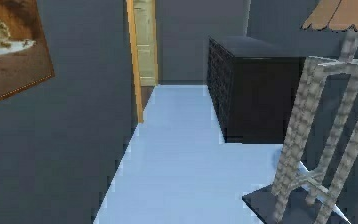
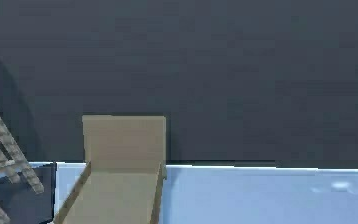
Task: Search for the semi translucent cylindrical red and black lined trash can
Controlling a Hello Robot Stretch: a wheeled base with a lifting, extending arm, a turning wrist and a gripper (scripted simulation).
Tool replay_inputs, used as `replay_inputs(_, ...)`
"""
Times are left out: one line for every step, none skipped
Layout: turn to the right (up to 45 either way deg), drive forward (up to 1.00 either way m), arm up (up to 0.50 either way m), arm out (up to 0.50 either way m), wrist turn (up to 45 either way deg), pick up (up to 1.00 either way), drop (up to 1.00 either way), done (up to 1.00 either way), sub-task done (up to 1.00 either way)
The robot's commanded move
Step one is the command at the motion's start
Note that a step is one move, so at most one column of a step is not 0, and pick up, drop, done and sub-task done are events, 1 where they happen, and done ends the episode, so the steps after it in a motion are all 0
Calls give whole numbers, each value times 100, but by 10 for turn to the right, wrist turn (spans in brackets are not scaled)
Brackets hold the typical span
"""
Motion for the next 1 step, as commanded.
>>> replay_inputs(0, 100, 0, 0, 0, 0, 0, 0, 0)
